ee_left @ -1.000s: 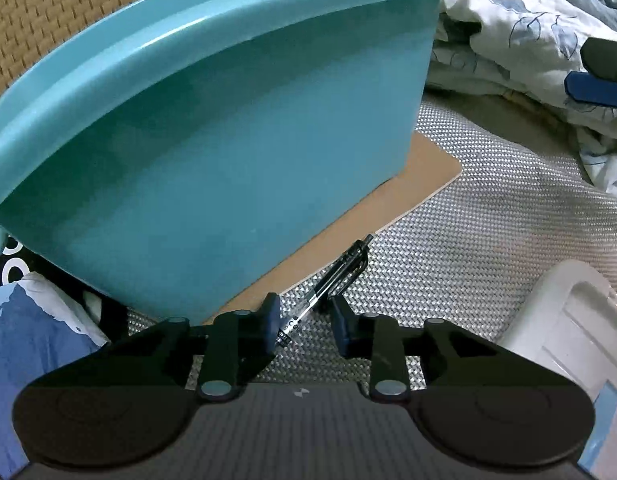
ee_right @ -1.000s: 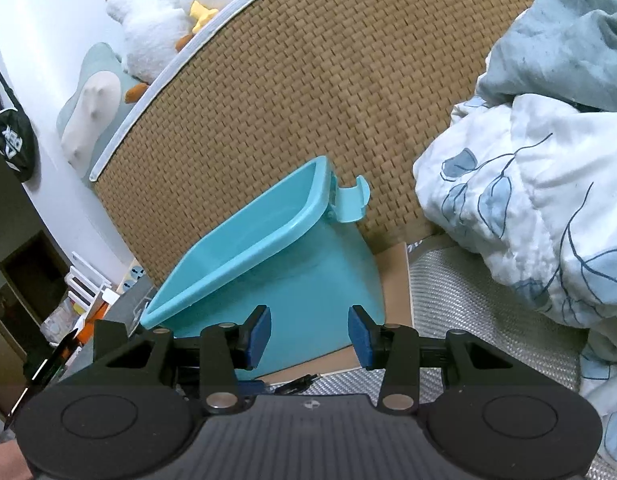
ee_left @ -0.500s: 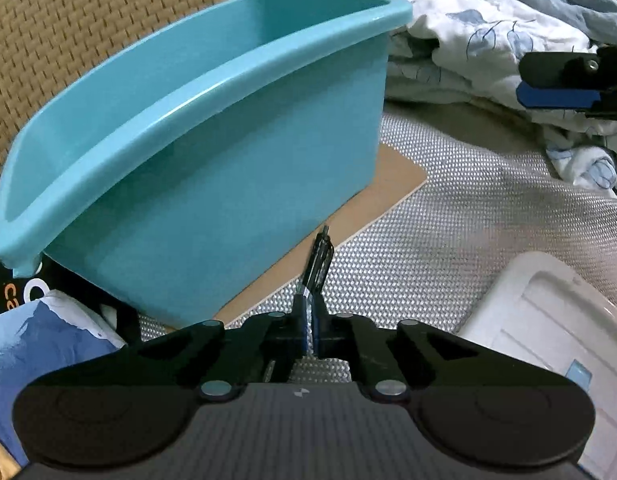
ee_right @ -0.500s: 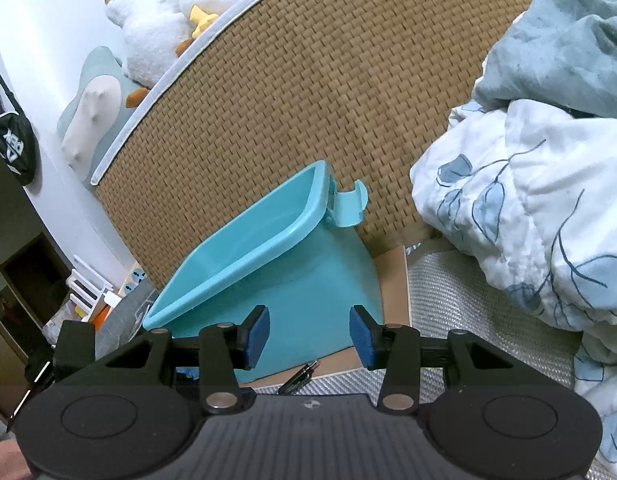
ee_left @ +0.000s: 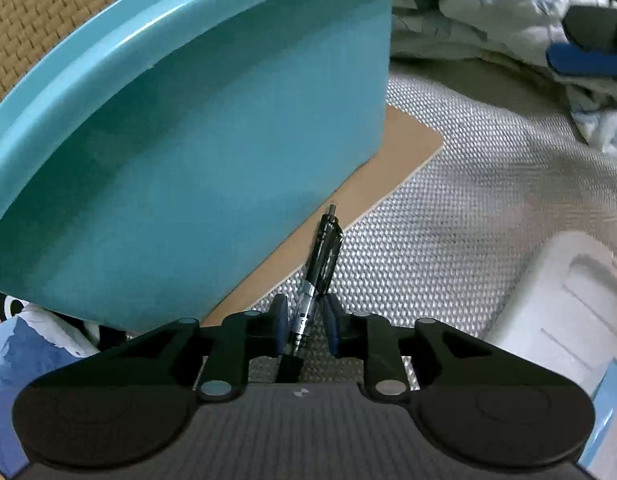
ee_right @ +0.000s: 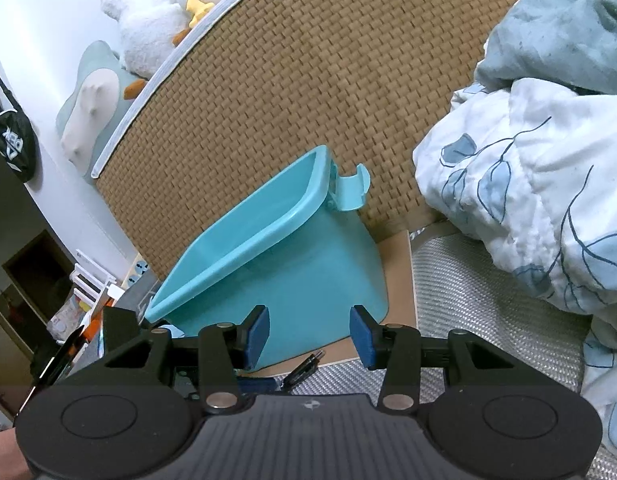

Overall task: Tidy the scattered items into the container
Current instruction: 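Close the left gripper on the black pen and lift it, then carry the pen with the left gripper over the teal bin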

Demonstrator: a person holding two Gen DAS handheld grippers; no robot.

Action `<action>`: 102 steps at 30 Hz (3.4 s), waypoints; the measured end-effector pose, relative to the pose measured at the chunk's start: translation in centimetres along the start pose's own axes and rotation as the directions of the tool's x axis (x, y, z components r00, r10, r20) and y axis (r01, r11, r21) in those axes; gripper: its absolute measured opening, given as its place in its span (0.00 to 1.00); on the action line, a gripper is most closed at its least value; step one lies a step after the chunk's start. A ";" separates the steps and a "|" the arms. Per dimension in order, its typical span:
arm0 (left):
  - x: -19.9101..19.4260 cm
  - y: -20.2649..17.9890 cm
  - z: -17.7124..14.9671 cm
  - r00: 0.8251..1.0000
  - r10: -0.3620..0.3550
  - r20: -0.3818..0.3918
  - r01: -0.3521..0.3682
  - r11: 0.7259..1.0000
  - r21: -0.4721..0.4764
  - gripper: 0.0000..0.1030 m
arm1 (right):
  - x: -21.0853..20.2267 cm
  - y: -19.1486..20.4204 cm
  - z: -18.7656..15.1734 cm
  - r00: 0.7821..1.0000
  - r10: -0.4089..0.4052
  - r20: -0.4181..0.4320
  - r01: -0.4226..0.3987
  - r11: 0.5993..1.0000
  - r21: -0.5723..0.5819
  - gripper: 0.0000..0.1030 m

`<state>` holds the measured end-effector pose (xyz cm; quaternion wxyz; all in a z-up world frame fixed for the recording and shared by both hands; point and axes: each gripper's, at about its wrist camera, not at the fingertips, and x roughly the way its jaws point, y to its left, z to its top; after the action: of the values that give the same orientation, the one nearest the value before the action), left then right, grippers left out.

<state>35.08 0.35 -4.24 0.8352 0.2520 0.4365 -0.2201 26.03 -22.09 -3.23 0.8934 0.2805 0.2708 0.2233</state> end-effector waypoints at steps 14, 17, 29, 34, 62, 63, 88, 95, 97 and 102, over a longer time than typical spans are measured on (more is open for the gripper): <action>-7.2 -2.4 -1.1 0.996 -0.011 0.091 -0.002 0.990 0.143 0.12 | -0.2 -0.3 0.1 1.000 -0.020 0.009 0.020 1.000 0.007 0.47; -9.6 -2.7 -0.7 0.992 -0.007 0.124 -0.012 0.988 0.154 0.12 | -0.2 -0.3 0.1 1.000 -0.025 0.007 0.025 1.000 -0.004 0.47; -18.0 -2.3 2.5 0.957 0.057 0.284 -0.092 0.990 0.111 0.12 | -0.4 0.0 -0.6 0.999 -0.043 -0.005 0.042 0.998 -0.050 0.47; -19.5 -0.6 4.8 0.951 0.096 0.295 -0.123 0.990 0.074 0.12 | -0.4 0.3 -1.0 0.999 -0.048 -0.013 0.047 0.995 -0.085 0.47; -11.2 5.2 14.0 0.974 0.168 0.150 -0.163 0.986 -0.042 0.12 | 0.2 -0.3 -0.8 0.998 -0.029 -0.055 0.027 0.999 -0.041 0.47; -10.7 5.4 14.1 0.976 0.166 0.142 -0.161 0.986 -0.043 0.12 | 0.3 -0.3 -0.8 0.998 -0.026 -0.057 0.024 0.999 -0.042 0.47; 1.0 4.1 16.0 0.985 0.103 -0.141 -0.080 0.983 0.164 0.12 | 1.3 0.2 -0.2 0.996 0.005 -0.091 -0.008 0.999 -0.037 0.47; 2.4 4.1 16.1 0.975 0.100 -0.196 -0.067 0.984 0.167 0.12 | 1.6 0.3 -0.2 0.995 0.005 -0.102 -0.009 0.999 -0.037 0.47; 2.6 4.1 16.1 0.972 0.107 -0.211 -0.071 0.983 0.172 0.12 | 1.5 0.3 -0.2 0.995 0.007 -0.102 -0.011 0.999 -0.038 0.47; 3.0 4.1 15.7 0.967 0.119 -0.225 -0.081 0.982 0.172 0.12 | 1.5 0.2 -0.2 0.994 0.005 -0.105 -0.008 1.000 -0.030 0.47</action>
<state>48.79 -6.55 1.89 0.7648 0.3645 0.4994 -0.1810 26.96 -21.03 -3.79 0.8813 0.2556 0.3130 0.2447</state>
